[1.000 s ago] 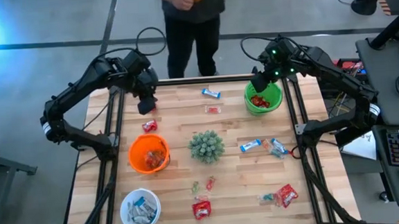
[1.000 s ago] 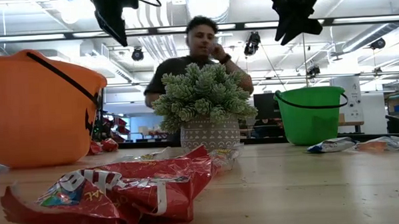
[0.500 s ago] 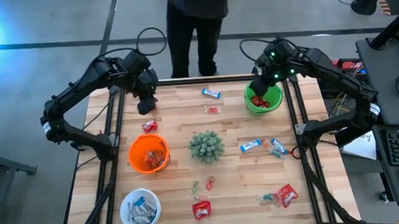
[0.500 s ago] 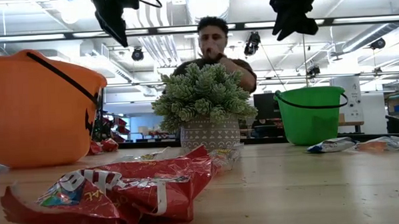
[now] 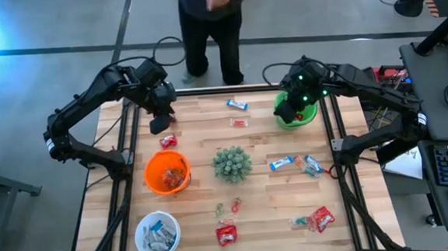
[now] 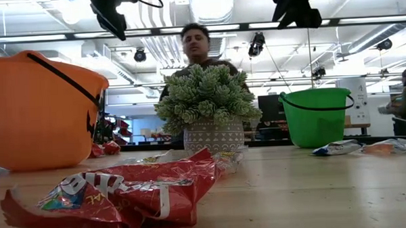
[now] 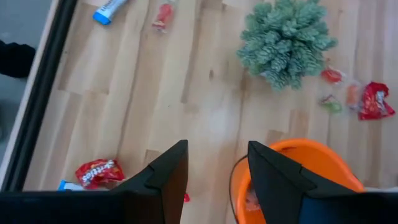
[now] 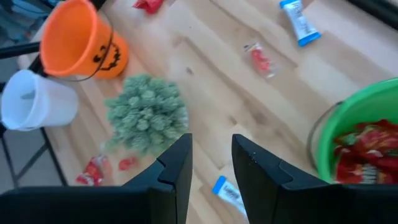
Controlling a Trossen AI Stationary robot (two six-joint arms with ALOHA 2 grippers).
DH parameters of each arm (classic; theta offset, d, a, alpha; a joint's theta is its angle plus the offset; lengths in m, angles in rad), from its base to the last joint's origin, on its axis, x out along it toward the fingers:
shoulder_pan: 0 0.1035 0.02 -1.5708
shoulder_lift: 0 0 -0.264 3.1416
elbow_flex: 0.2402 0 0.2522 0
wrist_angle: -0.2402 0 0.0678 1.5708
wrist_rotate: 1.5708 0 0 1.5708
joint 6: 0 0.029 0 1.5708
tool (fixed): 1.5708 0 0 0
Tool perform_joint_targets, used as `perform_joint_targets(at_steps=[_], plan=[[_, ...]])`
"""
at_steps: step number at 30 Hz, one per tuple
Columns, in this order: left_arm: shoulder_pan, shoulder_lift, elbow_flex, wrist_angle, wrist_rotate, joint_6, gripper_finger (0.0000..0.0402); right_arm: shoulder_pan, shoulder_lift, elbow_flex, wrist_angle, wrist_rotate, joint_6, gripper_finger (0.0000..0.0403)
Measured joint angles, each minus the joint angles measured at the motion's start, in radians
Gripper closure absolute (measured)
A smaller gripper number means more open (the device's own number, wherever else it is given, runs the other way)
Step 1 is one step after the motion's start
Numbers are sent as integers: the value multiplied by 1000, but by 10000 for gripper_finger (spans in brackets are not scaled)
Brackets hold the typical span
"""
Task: Sort candy
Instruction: Put the red candy into the green bucket
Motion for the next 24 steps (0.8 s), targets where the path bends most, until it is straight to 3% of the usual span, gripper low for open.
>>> perform_joint_targets(at_steps=[6,11,24], plan=[[-34,-19,0,-34,6,1,253,100,0,0,30,0,106,300],[-64,-47,0,-31,118,0,253,195,0,0,42,5,206,300],[-221,-107,0,-31,142,-56,253,509,36,-1,63,251,528,300]])
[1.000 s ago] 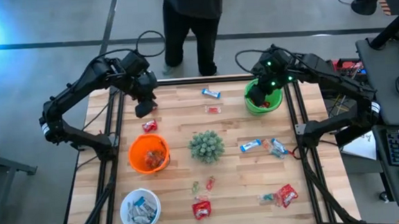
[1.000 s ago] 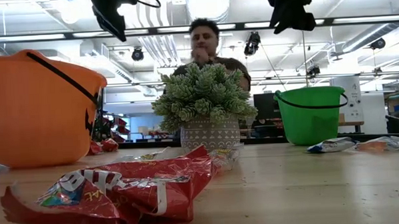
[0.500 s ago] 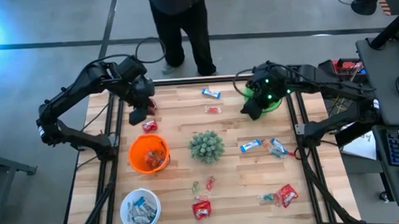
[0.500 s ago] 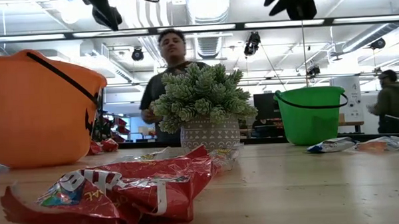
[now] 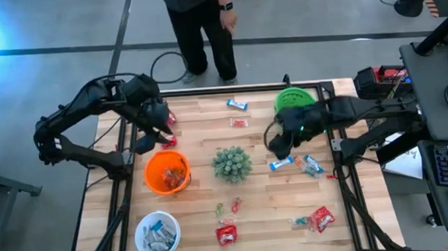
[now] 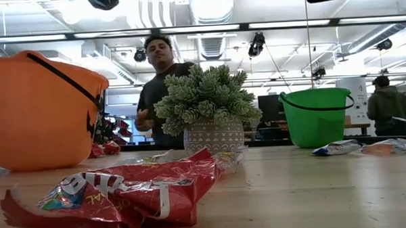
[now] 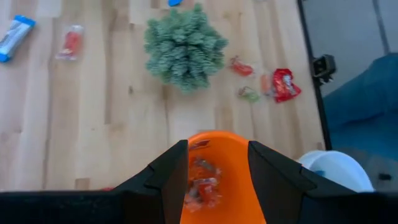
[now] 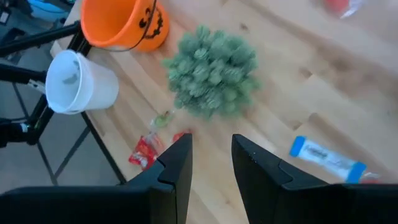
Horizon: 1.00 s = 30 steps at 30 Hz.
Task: Sort candy
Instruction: Put the red candy into the green bucket
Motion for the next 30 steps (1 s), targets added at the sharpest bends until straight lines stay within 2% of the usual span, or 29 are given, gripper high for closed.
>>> perform_joint_targets(at_steps=[9,14,21,30], plan=[[-205,-45,0,6,1,-123,253,137,142,0,53,9,72,300],[-310,-59,0,25,0,-187,253,177,214,11,161,47,28,298],[-396,-71,0,27,0,-281,253,182,299,98,208,35,-24,261],[-482,-82,0,31,0,-308,253,241,377,166,208,29,82,226]])
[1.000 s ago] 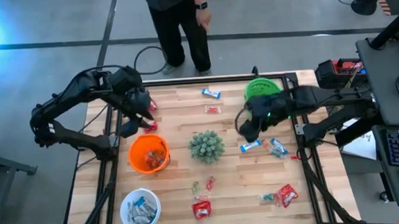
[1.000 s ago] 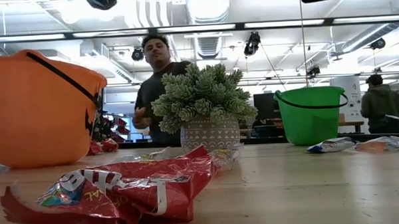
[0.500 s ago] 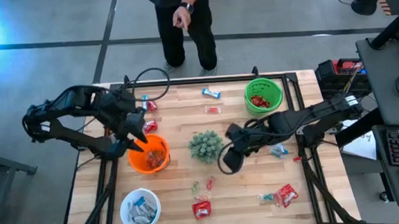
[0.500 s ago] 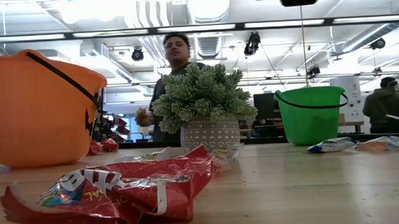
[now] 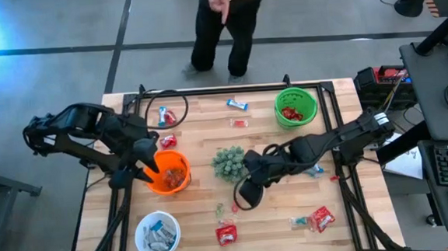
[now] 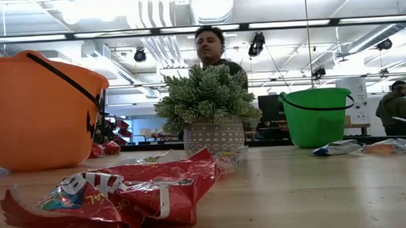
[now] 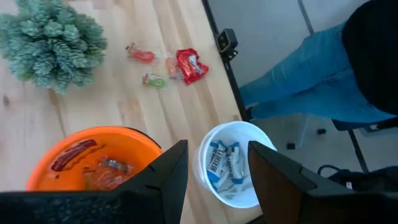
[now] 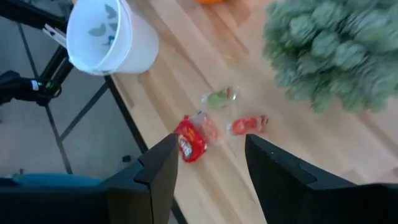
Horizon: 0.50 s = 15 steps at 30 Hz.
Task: Sort candy
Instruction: Put the red candy into the green bucket
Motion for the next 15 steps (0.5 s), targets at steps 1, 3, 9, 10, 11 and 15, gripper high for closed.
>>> perform_joint_targets(at_steps=[1,3,9,10,11,15], plan=[[-6,-3,0,0,0,0,253,8,5,2,0,0,14,225],[-17,-8,0,0,0,0,253,27,19,7,0,0,48,225],[-24,-22,0,1,-3,0,253,80,57,16,0,1,136,225],[-24,-24,0,1,-3,0,253,87,64,16,0,1,145,225],[-24,-26,0,1,-3,0,253,93,71,16,0,2,155,225],[-24,-31,0,0,-3,0,253,102,100,16,1,9,177,225]])
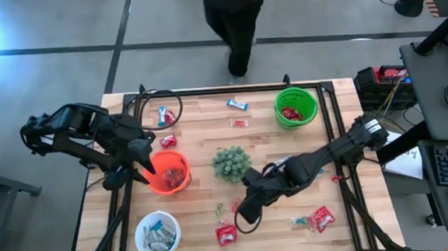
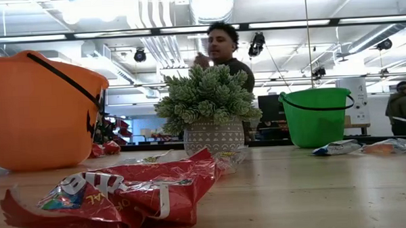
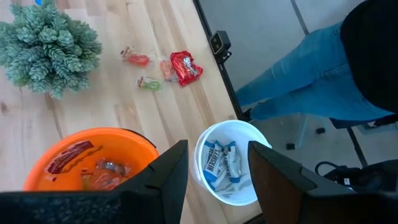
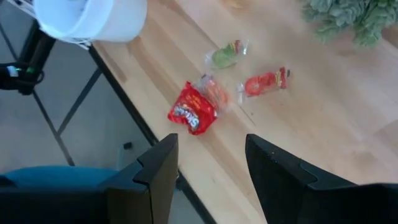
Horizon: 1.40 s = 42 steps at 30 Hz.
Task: Sort candy
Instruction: Put the red candy into the green bucket
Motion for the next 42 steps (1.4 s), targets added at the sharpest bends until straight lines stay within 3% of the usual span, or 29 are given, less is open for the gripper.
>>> perform_joint_targets(at_steps=[25,35,42], plan=[[0,16,0,38,-1,-26,253,22,144,-6,9,-26,-28,229],[1,15,0,38,0,-30,253,22,191,-34,166,-35,-22,230],[1,15,0,38,0,-30,253,35,247,-34,173,-90,5,230]])
